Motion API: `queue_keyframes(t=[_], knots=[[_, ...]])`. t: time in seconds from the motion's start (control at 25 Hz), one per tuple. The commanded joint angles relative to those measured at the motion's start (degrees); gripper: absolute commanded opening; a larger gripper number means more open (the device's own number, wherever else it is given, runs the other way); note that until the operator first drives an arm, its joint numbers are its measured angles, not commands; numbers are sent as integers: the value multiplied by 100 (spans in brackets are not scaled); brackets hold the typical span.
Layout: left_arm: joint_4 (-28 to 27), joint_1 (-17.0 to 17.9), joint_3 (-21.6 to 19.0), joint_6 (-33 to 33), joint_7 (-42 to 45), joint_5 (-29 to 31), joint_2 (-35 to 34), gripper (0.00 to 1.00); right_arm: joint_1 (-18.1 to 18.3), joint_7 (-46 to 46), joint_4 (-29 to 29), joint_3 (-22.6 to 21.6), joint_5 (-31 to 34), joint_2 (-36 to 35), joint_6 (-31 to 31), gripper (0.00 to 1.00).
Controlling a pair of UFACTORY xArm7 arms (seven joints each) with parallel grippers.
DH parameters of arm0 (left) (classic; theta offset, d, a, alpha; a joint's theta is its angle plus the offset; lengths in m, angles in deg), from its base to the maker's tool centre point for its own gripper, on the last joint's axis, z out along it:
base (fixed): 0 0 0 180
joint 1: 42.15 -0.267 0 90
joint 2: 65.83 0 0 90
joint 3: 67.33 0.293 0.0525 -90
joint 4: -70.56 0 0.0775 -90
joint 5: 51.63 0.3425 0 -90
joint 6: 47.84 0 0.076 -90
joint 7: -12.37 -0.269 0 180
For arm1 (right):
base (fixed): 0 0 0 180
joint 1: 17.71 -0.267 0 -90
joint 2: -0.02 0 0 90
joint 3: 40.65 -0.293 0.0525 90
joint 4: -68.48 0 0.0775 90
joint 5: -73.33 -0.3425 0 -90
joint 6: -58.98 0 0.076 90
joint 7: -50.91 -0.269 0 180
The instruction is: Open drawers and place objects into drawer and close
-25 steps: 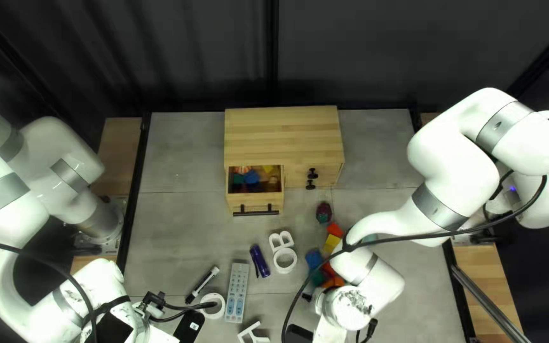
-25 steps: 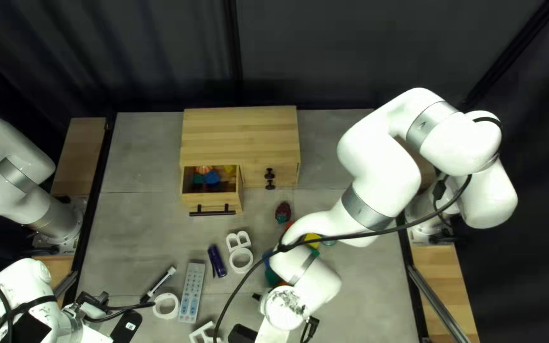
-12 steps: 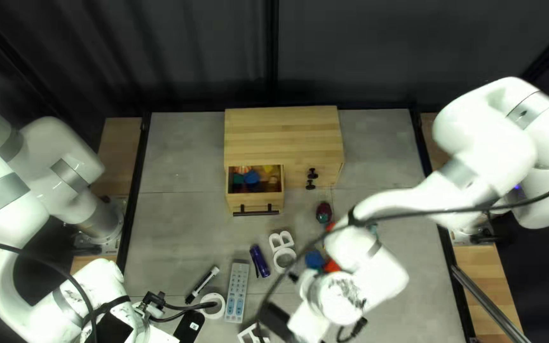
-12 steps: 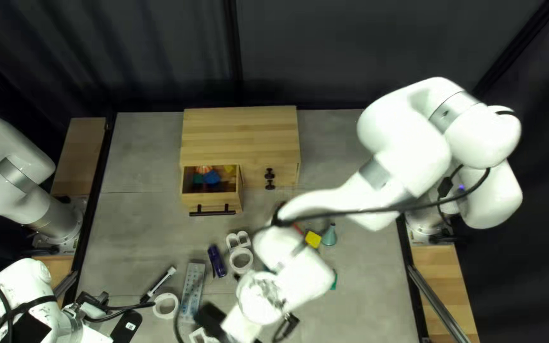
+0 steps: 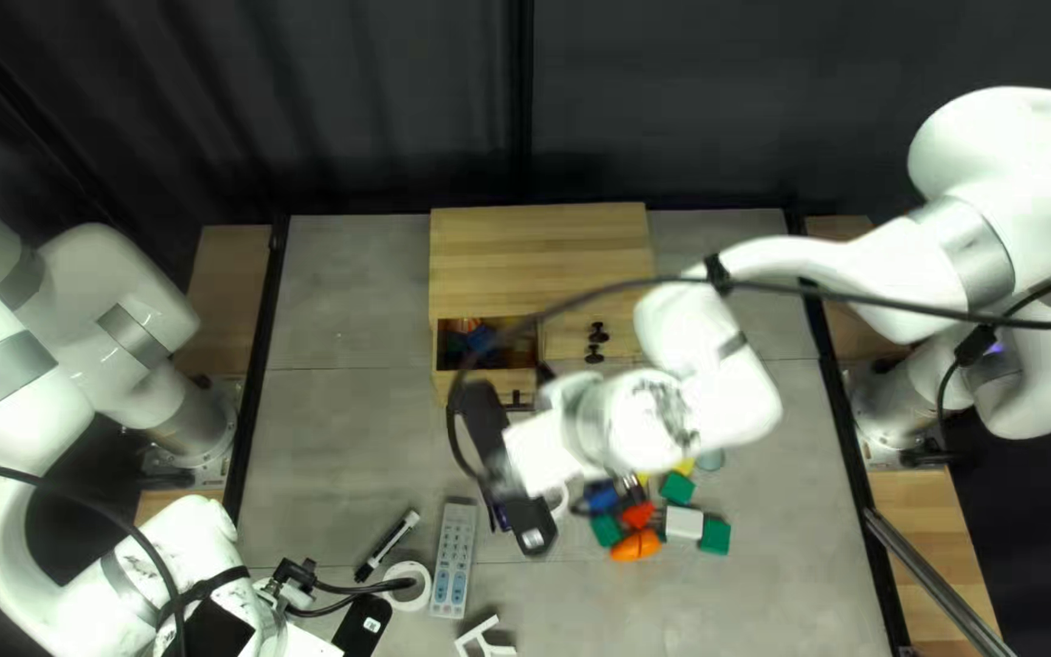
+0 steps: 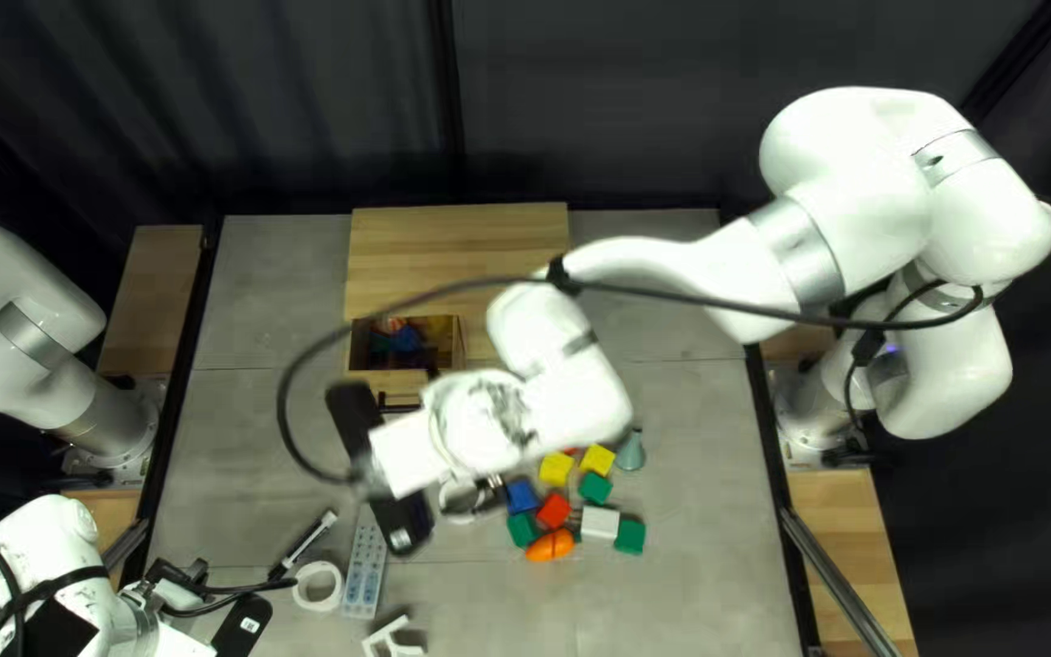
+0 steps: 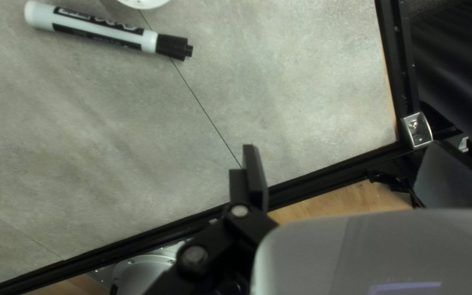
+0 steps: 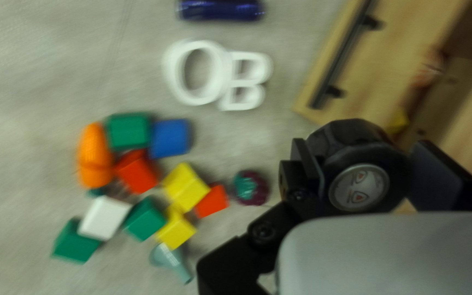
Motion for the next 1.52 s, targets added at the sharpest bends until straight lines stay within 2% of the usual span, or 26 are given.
queue_keyframes(t=[0.04,0.16,0.28,0.44,0.56,0.64,0.68,0.72,1.08,1.2,1.28,1.4,1.52], knots=[[0,0,0,0,0,0,0,100,172,-270,245,217,297,-160,-634,5],[0,0,0,0,0,0,0,100,267,-377,492,303,402,-157,-1025,6],[0,0,0,0,0,0,0,100,303,-446,559,356,489,-206,-1224,14],[0,0,0,0,0,0,0,100,350,-409,508,408,544,-237,-1250,10],[0,0,0,0,0,0,0,100,374,-380,466,435,570,-235,-1241,12],[0,0,0,0,0,0,0,100,383,-369,432,449,593,-276,-1257,46],[0,0,0,0,0,0,0,100,385,-371,430,453,600,-285,-1266,87],[0,0,0,0,0,0,0,100,392,-394,444,466,629,-310,-1324,100],[0,0,0,0,0,0,0,100,346,-526,576,456,710,-136,-1331,100],[0,0,0,0,0,0,0,100,186,-740,783,331,725,132,-1226,100],[0,0,0,0,0,0,0,100,81,-928,1002,237,708,322,-1208,100],[0,0,0,0,0,0,0,100,-170,-1415,1722,-27,510,916,-1220,100],[0,0,0,0,0,0,0,100,-518,-1887,2505,-345,-232,1638,-1073,100]])
